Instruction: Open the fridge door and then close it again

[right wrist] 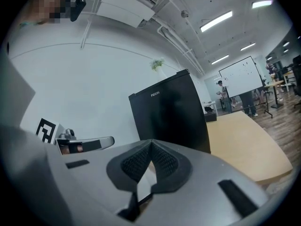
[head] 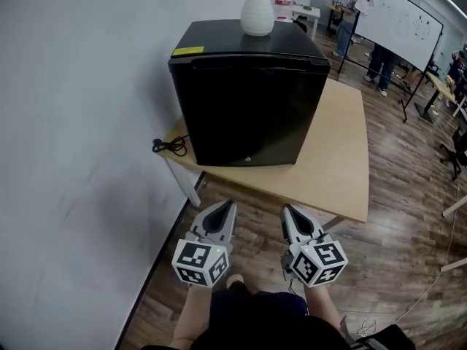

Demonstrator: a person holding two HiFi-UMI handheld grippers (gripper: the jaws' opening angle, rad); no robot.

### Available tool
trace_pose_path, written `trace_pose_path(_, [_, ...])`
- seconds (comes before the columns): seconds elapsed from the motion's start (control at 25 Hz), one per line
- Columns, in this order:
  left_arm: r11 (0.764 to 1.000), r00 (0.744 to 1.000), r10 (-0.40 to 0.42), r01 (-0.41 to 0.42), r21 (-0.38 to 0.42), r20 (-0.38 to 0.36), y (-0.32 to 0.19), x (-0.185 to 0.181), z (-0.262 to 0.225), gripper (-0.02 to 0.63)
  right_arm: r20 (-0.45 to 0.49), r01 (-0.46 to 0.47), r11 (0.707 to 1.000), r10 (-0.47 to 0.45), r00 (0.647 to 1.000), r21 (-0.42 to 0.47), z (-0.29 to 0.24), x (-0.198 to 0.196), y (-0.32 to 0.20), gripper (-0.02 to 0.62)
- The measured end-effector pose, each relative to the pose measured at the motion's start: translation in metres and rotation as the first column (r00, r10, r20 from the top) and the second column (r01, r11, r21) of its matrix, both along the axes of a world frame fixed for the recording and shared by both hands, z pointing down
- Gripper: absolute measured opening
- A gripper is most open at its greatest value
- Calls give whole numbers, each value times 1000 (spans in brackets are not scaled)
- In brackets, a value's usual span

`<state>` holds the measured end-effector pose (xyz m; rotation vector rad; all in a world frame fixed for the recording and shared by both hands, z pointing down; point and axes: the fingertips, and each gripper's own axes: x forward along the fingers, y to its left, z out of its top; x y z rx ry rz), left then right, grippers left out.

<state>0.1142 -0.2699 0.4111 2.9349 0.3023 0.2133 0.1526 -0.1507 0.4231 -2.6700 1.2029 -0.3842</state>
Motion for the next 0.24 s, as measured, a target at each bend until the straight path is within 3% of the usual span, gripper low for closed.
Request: trace_pose_path(0.24, [1000, 1000, -11, 10, 9, 28, -6, 3, 13, 12, 9, 22, 1000, -22, 1000, -16, 7, 0, -9, -11])
